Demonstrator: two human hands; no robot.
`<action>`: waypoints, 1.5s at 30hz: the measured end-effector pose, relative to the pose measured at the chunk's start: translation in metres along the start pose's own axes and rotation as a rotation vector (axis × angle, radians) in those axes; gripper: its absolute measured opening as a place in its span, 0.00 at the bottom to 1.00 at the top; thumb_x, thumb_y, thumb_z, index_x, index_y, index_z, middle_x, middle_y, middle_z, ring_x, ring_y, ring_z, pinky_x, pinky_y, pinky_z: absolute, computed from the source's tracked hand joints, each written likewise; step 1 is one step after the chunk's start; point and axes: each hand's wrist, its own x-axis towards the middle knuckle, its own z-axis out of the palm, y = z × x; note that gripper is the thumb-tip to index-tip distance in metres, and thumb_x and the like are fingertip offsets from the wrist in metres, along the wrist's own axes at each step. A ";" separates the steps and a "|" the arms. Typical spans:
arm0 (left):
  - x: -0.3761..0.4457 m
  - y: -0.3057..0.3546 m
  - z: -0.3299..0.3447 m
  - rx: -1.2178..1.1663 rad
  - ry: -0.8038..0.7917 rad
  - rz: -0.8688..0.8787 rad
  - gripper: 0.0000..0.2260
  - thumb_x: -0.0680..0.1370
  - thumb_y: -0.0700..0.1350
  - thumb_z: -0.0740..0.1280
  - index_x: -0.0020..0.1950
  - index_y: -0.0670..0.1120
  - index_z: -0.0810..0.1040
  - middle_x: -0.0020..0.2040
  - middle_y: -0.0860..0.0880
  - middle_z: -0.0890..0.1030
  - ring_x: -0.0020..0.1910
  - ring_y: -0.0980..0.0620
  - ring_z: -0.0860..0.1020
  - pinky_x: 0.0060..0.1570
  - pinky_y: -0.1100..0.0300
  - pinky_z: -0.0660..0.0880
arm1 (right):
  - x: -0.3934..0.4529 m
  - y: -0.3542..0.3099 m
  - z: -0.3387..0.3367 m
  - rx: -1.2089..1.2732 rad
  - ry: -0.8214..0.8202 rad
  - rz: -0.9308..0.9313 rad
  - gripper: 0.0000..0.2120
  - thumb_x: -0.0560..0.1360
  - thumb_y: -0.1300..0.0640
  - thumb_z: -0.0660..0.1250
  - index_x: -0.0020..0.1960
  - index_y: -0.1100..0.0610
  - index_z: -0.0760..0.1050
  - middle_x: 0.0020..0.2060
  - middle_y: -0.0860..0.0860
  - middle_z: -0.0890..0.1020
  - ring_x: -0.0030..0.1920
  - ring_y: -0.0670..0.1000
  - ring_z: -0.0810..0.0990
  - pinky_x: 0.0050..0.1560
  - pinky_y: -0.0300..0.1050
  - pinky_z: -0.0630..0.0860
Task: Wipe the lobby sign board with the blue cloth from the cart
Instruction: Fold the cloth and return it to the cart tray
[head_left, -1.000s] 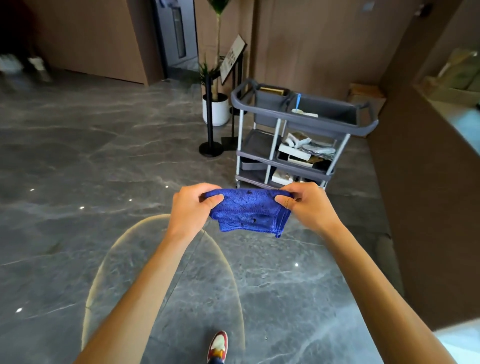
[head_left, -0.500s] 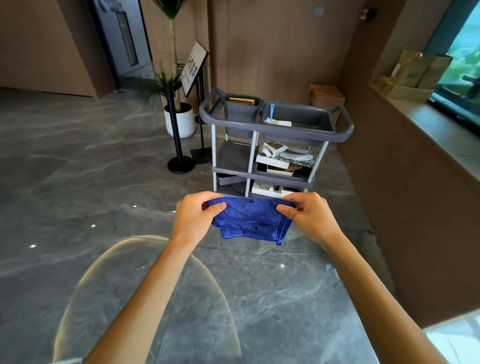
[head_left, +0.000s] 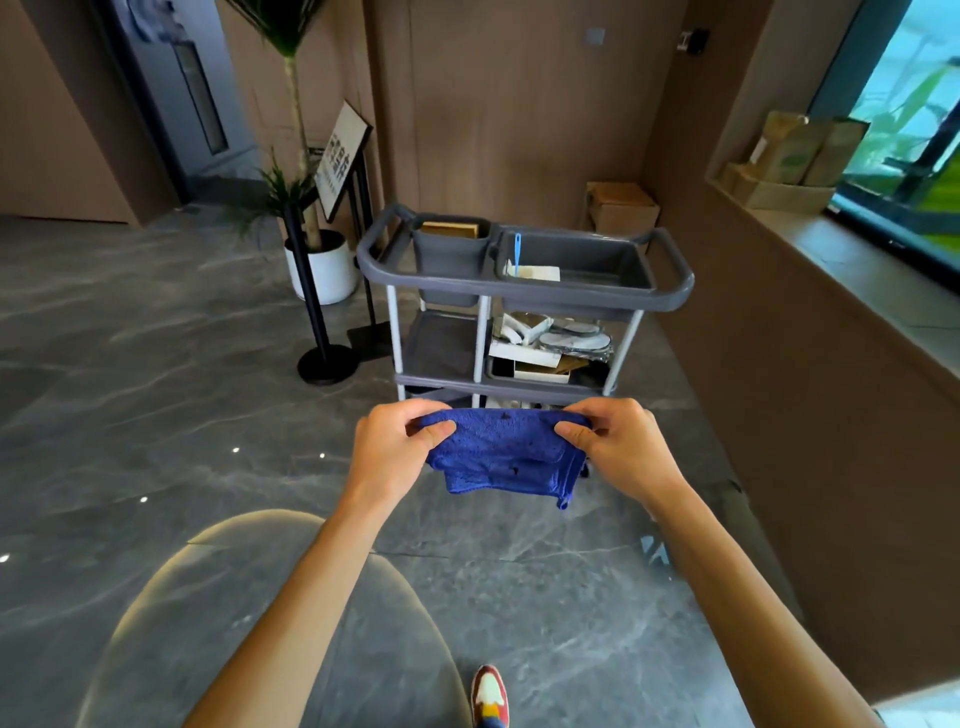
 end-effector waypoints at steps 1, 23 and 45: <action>0.016 0.000 0.005 -0.014 -0.002 -0.004 0.09 0.75 0.38 0.73 0.48 0.53 0.87 0.41 0.62 0.86 0.43 0.64 0.82 0.48 0.63 0.79 | 0.015 0.003 -0.001 0.001 0.004 0.000 0.04 0.76 0.57 0.73 0.50 0.51 0.86 0.39 0.48 0.87 0.43 0.49 0.85 0.50 0.52 0.81; 0.320 -0.009 0.101 -0.030 -0.062 0.041 0.16 0.75 0.37 0.73 0.42 0.61 0.83 0.41 0.64 0.85 0.44 0.65 0.83 0.48 0.62 0.79 | 0.316 0.070 -0.023 0.014 0.010 0.062 0.03 0.77 0.57 0.72 0.47 0.52 0.85 0.38 0.51 0.86 0.41 0.53 0.84 0.46 0.45 0.80; 0.607 -0.053 0.200 -0.147 -0.288 0.079 0.16 0.76 0.37 0.72 0.44 0.60 0.84 0.43 0.61 0.86 0.46 0.62 0.83 0.42 0.70 0.78 | 0.562 0.144 -0.018 0.056 0.095 0.220 0.03 0.78 0.53 0.70 0.51 0.48 0.82 0.42 0.45 0.87 0.43 0.42 0.85 0.46 0.41 0.83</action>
